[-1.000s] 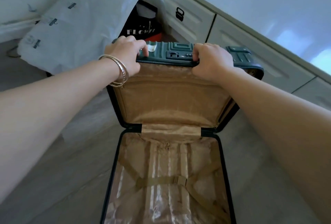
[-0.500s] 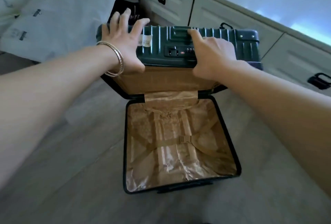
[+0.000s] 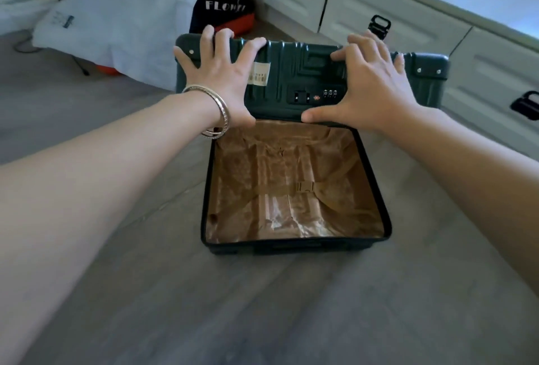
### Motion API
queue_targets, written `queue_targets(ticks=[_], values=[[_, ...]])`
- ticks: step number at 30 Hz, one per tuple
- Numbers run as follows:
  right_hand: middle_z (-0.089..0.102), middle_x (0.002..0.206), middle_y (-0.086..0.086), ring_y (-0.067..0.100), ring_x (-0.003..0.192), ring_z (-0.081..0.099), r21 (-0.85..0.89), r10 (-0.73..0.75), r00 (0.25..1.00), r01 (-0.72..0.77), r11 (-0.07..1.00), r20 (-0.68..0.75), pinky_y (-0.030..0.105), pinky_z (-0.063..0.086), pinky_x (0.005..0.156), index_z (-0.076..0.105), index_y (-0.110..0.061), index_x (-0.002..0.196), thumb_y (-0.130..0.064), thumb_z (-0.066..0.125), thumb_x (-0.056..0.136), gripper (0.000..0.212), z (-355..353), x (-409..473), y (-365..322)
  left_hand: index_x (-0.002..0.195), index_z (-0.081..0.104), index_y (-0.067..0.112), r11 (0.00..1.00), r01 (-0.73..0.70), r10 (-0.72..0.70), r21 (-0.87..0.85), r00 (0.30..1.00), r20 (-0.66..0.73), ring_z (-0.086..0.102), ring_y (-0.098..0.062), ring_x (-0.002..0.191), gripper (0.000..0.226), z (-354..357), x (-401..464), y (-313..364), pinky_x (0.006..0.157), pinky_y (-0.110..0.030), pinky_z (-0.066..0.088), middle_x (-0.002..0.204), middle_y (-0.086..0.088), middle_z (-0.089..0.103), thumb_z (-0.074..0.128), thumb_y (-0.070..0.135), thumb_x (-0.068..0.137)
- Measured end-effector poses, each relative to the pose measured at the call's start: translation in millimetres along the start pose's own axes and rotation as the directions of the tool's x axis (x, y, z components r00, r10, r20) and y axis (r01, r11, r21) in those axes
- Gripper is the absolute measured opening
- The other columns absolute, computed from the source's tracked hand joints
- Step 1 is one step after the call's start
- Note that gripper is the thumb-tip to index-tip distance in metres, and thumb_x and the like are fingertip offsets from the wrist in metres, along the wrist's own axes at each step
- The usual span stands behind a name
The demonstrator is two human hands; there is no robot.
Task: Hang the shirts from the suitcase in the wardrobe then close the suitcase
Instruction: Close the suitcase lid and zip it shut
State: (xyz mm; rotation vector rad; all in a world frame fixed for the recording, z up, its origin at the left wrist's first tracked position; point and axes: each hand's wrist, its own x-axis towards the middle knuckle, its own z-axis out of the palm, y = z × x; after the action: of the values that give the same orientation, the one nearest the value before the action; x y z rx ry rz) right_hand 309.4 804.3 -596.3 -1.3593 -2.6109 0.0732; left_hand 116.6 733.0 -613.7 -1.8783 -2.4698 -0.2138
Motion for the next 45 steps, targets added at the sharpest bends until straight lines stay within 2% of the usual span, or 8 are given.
queue_targets(ticks=[4,7,15,24,29,31,38,45], values=[[0.049,0.135,0.007,0.029,0.124,0.048,0.022,0.016,0.999,-0.016,1.000,-0.039,0.053,0.023,0.112,0.032,-0.017,0.137,-0.053,0.071,0.072,0.084,7,-27,6,0.141,0.007,0.038,0.999,0.037,-0.034,-0.036,0.997,0.075,-0.004,-0.035,0.141,0.112,17,-41,16,0.105,-0.072,0.007,0.147,-0.011,0.009,0.081,0.045,0.057],[0.057,0.124,0.009,0.031,0.110,0.057,-0.074,0.013,0.999,-0.010,0.997,0.047,0.046,0.043,0.094,0.037,-0.016,0.135,-0.047,0.073,0.073,0.078,26,-47,5,0.139,0.013,0.040,0.994,0.093,-0.083,-0.051,0.981,0.178,-0.001,-0.033,0.141,0.098,42,-69,22,0.104,-0.073,0.012,0.148,-0.009,0.009,0.077,0.043,0.065],[0.047,0.122,0.007,0.029,0.106,0.053,-0.233,-0.085,0.990,0.109,0.966,0.112,0.033,0.037,0.066,0.049,-0.016,0.123,-0.047,0.068,0.079,0.056,82,-98,13,0.140,0.027,0.032,0.975,0.143,-0.095,-0.169,0.961,0.261,0.014,-0.029,0.139,0.069,90,-124,9,0.105,-0.056,0.034,0.148,-0.007,0.017,0.063,0.024,0.081],[0.052,0.124,0.002,0.025,0.109,0.051,-0.158,-0.070,0.987,0.092,0.983,0.143,0.035,0.046,0.071,0.045,-0.016,0.129,-0.044,0.067,0.082,0.059,122,-123,19,0.130,0.047,0.022,0.980,0.183,-0.147,-0.078,0.931,0.335,0.037,-0.027,0.124,0.047,96,-119,4,0.095,-0.036,0.039,0.131,-0.009,0.041,0.054,0.016,0.083],[0.056,0.115,0.003,0.024,0.108,0.054,-0.126,-0.112,0.961,0.148,0.981,0.255,0.036,0.043,0.084,0.056,-0.016,0.117,-0.064,0.060,0.077,0.063,107,-101,21,0.118,0.059,0.025,0.983,0.165,-0.127,-0.082,0.929,0.348,0.052,-0.024,0.111,0.037,85,-117,0,0.083,-0.032,0.042,0.122,-0.006,0.051,0.052,0.015,0.083],[0.057,0.112,0.003,0.023,0.104,0.055,-0.084,-0.107,0.952,0.137,0.987,0.288,0.035,0.045,0.075,0.061,-0.016,0.111,-0.068,0.053,0.079,0.062,99,-84,14,0.114,0.063,0.023,0.971,0.186,-0.122,-0.150,0.926,0.358,0.056,-0.023,0.109,0.034,76,-112,-6,0.085,-0.031,0.044,0.120,-0.005,0.058,0.050,0.012,0.084],[0.055,0.123,0.003,0.022,0.105,0.056,0.110,-0.099,0.962,0.073,0.991,0.255,0.031,0.043,0.069,0.057,-0.019,0.120,-0.045,0.046,0.094,0.039,99,-19,-52,0.104,0.069,0.015,0.916,0.279,-0.211,-0.288,0.946,0.246,0.061,-0.024,0.104,0.031,56,-69,-74,0.083,-0.023,0.041,0.112,-0.010,0.068,0.046,0.005,0.085],[0.049,0.130,0.003,0.023,0.117,0.049,0.159,0.016,0.974,-0.053,0.986,0.227,0.032,0.040,0.074,0.045,-0.019,0.132,-0.043,0.046,0.093,0.046,138,47,-126,0.105,0.069,0.016,0.853,0.344,-0.255,-0.393,0.931,0.262,0.060,-0.025,0.107,0.033,93,6,-152,0.095,-0.029,0.045,0.115,-0.010,0.067,0.044,0.005,0.086]])
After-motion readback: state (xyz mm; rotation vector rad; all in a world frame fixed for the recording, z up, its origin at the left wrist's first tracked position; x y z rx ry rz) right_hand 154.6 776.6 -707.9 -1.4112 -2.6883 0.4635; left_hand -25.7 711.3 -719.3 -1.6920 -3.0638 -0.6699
